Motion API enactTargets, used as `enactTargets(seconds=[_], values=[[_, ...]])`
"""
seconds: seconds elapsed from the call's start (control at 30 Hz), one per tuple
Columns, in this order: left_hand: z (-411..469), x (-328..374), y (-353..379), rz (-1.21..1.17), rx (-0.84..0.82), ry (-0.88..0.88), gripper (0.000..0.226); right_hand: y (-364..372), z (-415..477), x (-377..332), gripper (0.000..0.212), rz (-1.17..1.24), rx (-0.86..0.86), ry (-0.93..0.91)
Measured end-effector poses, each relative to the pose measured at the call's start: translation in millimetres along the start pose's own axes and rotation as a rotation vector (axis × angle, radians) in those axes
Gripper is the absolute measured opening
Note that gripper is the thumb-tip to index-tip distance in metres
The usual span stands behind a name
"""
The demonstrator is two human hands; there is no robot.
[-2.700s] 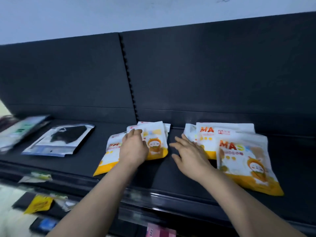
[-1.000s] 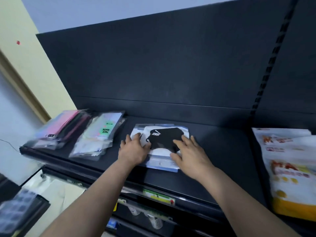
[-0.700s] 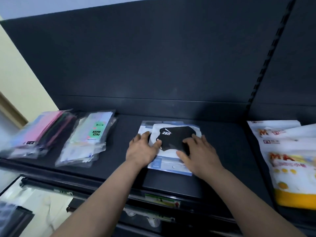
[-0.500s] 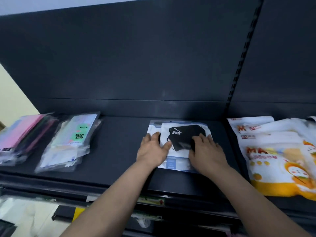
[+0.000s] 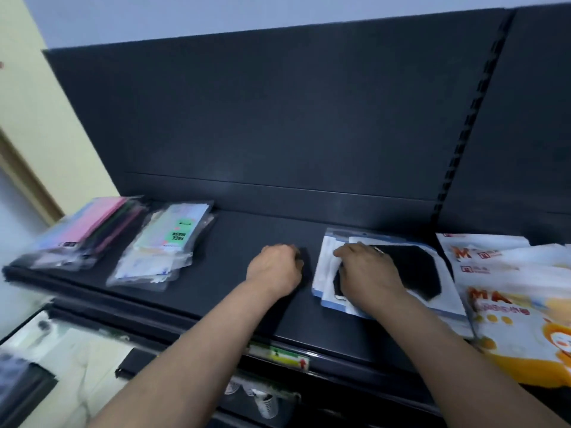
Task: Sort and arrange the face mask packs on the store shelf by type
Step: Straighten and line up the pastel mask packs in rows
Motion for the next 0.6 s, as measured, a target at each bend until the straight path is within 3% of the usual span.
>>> enactTargets(seconds=[0.23,0.4,0.6], values=[[-19.1,-109.8,-58.3,-0.092,0.213,-0.163,0.030,22.1,41.8,-107.0,0.043,0.079,-0.012,-0.262],[-15.9,-198.8,-91.2,-0.163,0.390,-0.205,0.033,37.0,72.5,-180.6,0.040,0.152,0.015,-0.290],[25.3,-292.6,-104.5,-0.196,0.250,-0.180,0.042,49.1,113.0,-273.4,0.039,0.182,0.045,-0.253]])
Point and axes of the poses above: each hand's wrist, its own z-axis towards the middle knuckle, its own y-axis out of the palm, x = y × z, the point moved 3 cm from there along z, towards the middle knuckle
